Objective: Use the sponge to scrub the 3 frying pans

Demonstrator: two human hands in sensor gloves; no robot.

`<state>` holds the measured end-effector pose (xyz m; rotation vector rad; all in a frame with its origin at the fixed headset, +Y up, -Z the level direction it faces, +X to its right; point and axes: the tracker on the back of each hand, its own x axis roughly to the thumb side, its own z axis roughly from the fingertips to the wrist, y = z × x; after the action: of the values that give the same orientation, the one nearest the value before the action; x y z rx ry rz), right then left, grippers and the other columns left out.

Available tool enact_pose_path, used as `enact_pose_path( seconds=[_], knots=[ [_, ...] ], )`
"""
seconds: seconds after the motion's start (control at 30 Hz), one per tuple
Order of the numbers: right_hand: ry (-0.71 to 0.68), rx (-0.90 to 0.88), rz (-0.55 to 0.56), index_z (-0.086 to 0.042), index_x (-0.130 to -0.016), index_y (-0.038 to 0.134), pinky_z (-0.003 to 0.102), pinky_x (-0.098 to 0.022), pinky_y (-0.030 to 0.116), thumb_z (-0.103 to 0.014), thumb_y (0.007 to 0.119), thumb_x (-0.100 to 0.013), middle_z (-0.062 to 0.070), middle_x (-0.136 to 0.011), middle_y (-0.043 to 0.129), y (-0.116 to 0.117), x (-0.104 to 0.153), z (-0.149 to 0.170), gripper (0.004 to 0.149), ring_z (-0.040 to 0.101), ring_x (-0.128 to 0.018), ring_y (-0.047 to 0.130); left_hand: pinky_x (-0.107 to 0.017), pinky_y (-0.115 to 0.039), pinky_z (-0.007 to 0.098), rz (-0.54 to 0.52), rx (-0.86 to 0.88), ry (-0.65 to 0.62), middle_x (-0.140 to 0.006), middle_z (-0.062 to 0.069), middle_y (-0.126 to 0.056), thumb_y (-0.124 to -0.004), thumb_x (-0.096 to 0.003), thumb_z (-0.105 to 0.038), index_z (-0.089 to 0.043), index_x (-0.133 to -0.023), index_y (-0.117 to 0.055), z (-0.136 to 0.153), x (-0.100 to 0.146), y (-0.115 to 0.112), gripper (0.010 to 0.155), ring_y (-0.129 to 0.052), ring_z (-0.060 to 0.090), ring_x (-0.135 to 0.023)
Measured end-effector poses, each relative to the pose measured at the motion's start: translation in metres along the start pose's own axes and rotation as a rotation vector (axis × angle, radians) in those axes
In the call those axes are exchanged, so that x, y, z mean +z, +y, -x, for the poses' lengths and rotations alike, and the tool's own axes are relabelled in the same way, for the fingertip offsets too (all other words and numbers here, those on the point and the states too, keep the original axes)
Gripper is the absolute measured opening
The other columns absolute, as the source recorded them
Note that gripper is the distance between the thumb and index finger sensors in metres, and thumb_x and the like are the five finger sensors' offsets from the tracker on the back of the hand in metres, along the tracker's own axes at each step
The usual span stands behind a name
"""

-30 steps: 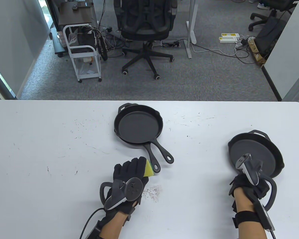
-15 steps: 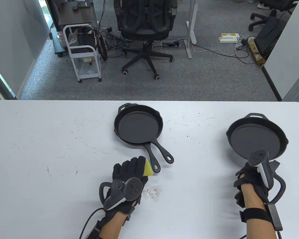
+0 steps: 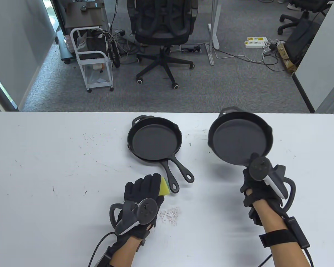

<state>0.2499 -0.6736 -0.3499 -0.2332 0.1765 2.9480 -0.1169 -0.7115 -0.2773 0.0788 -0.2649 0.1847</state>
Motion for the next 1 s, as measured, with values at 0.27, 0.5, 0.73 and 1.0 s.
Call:
enact_pose_path(
  seconds=[0.27, 0.5, 0.73, 1.0],
  knots=[
    [-0.364, 0.153, 0.027, -0.020, -0.108, 0.049, 0.044, -0.031, 0.087, -0.039, 0.079, -0.049, 0.003, -0.072, 0.088, 0.023, 0.035, -0.078, 0.069, 0.013, -0.020, 0.095, -0.083, -0.043, 0.069, -0.013, -0.003, 0.007, -0.129, 0.010, -0.053, -0.072, -0.0644, -0.050, -0.027, -0.127, -0.037, 0.001, 0.000, 0.000, 0.076, -0.058, 0.040, -0.114],
    [-0.495, 0.126, 0.093, -0.021, -0.108, 0.050, 0.044, -0.033, 0.087, -0.038, 0.080, -0.049, 0.003, -0.075, 0.089, 0.034, 0.047, -0.097, 0.068, 0.013, -0.022, 0.095, -0.083, -0.044, 0.069, -0.058, 0.006, -0.004, -0.128, 0.010, -0.053, -0.073, -0.0643, -0.050, -0.027, -0.127, -0.037, 0.001, 0.003, 0.006, 0.076, -0.059, 0.040, -0.114],
    [-0.599, 0.286, 0.364, -0.028, -0.107, 0.058, 0.044, -0.036, 0.087, -0.038, 0.085, -0.047, 0.001, -0.076, 0.090, 0.050, 0.076, -0.105, 0.066, 0.012, -0.025, 0.096, -0.083, -0.044, 0.068, -0.098, -0.038, -0.029, -0.128, 0.009, -0.054, -0.073, -0.0642, -0.050, -0.027, -0.127, -0.037, -0.009, 0.007, 0.011, 0.076, -0.060, 0.039, -0.114],
    [-0.678, 0.243, 0.372, -0.029, -0.107, 0.059, 0.044, -0.037, 0.086, -0.038, 0.084, -0.047, 0.001, -0.078, 0.090, 0.065, 0.091, -0.103, 0.065, 0.013, -0.026, 0.096, -0.082, -0.051, 0.066, -0.039, -0.099, -0.077, -0.128, 0.007, -0.056, -0.078, -0.0628, -0.049, -0.028, -0.127, -0.042, -0.022, 0.005, 0.004, 0.076, -0.061, 0.038, -0.114]
  ],
)
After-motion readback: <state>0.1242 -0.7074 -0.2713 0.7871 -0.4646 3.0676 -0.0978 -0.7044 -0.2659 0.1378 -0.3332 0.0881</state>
